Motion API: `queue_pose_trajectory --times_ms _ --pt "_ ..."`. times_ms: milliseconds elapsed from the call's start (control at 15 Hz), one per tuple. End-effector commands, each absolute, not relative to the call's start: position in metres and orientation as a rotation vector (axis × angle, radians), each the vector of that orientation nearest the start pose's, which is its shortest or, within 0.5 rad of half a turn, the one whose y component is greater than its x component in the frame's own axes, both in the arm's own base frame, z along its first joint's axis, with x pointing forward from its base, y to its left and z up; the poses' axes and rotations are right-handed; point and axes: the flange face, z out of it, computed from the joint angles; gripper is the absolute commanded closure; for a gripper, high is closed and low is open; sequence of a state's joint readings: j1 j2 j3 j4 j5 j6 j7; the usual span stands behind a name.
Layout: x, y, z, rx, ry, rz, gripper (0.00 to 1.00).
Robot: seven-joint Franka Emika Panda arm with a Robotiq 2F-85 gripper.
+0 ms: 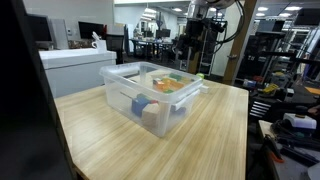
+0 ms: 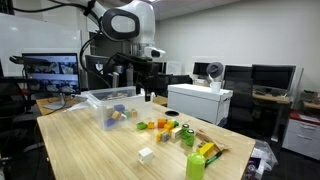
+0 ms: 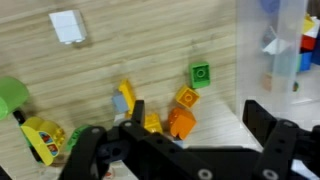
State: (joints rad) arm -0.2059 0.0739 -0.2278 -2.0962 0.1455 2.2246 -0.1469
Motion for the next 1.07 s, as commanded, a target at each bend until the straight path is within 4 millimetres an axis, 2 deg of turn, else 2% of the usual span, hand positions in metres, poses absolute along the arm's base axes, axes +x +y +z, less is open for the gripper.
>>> queue_pose_trajectory --times_ms 0,133,200,400,667,1000 --pt "0.51 -0.25 0.389 -3.011 0.586 -0.12 0.0" --pt "0.508 -0.278 0.38 -3.017 0.621 -0.1 0.0" --pt "0.507 -0.276 0.381 -3.016 0.62 -0.099 0.0" --pt "0.504 -0.288 0.383 -3.027 0.571 -0.124 0.0" --pt "0.511 -0.316 0.36 -3.048 0.526 -0.163 0.0" --pt "0.523 -0.337 0.31 -3.065 0.358 -0.131 0.0"
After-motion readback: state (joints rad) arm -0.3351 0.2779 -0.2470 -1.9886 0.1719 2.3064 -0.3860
